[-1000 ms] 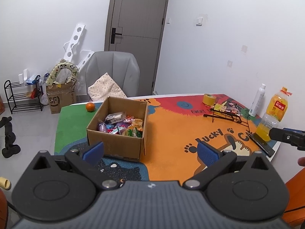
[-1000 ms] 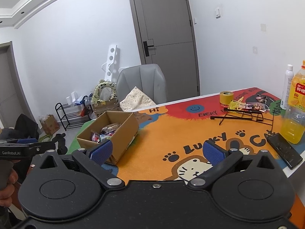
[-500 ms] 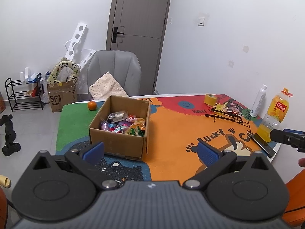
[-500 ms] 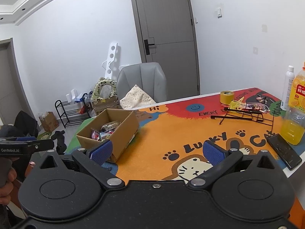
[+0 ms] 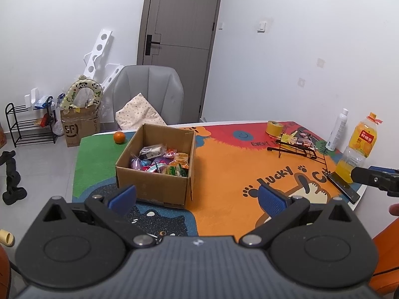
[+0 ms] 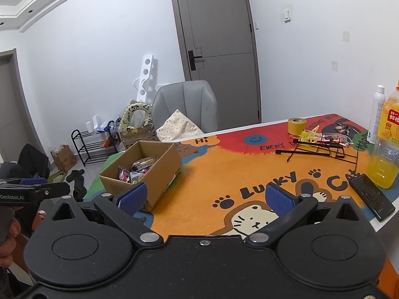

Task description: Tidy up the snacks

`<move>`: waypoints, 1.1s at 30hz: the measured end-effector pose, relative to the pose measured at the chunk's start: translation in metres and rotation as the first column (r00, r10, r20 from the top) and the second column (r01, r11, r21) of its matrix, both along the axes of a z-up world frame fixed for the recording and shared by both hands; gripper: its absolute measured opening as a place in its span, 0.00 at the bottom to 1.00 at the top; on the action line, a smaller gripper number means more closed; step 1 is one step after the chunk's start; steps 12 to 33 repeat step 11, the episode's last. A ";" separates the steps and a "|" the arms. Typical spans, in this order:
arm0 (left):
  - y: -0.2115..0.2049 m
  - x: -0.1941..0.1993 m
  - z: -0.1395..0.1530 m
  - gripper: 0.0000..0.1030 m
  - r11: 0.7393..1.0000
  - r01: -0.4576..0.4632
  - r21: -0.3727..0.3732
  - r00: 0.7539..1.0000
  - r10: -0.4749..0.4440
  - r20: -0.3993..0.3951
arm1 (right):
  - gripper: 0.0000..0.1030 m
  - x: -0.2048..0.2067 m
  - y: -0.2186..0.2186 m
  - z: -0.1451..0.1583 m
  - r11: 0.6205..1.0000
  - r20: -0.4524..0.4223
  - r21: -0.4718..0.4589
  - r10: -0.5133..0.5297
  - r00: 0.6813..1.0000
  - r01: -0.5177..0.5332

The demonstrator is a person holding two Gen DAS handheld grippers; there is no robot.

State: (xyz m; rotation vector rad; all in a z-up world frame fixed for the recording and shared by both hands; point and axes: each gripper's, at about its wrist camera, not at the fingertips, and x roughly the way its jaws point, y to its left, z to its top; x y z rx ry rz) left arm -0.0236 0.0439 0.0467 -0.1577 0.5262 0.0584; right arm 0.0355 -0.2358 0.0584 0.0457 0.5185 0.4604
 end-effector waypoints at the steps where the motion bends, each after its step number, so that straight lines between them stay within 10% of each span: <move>1: 0.000 0.000 0.000 1.00 1.000 0.000 0.002 1.000 0.000 0.001 | 1.00 0.000 0.000 -0.001 1.000 -0.002 -0.002 -0.001 1.000 0.001; 33: -0.002 0.001 -0.003 1.00 1.000 0.017 0.007 1.000 -0.017 0.002 | 1.00 0.001 0.001 -0.003 1.000 -0.010 -0.005 0.000 1.000 0.000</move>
